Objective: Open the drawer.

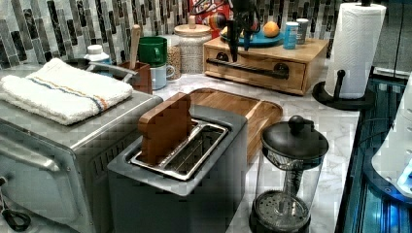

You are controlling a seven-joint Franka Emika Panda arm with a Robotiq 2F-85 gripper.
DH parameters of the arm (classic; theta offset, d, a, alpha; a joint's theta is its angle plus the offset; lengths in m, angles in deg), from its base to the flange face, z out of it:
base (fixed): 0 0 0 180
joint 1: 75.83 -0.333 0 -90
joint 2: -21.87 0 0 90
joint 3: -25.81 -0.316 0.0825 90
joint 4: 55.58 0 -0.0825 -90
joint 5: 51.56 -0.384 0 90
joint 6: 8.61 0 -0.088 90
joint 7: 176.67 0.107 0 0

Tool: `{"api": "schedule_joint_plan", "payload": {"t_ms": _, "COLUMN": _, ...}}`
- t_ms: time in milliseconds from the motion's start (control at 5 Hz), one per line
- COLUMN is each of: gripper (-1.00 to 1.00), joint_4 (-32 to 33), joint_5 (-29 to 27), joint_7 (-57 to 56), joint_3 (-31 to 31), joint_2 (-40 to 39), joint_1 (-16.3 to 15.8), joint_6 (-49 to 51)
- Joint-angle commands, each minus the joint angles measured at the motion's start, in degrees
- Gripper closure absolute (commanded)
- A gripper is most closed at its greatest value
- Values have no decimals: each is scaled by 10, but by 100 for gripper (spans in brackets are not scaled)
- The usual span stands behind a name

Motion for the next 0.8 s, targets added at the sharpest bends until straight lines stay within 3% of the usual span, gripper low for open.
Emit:
{"api": "schedule_joint_plan", "payload": {"t_ms": 200, "gripper": -100, "joint_4": -28, "joint_5": -1, "joint_7": -91, "joint_3": 11, "joint_2": -16, "joint_1": 21, "joint_6": 5}}
{"api": "schedule_joint_plan", "payload": {"t_ms": 800, "gripper": -100, "joint_4": -20, "joint_5": 29, "joint_7": -23, "joint_3": 9, "joint_2": -68, "joint_1": 19, "joint_6": -91}}
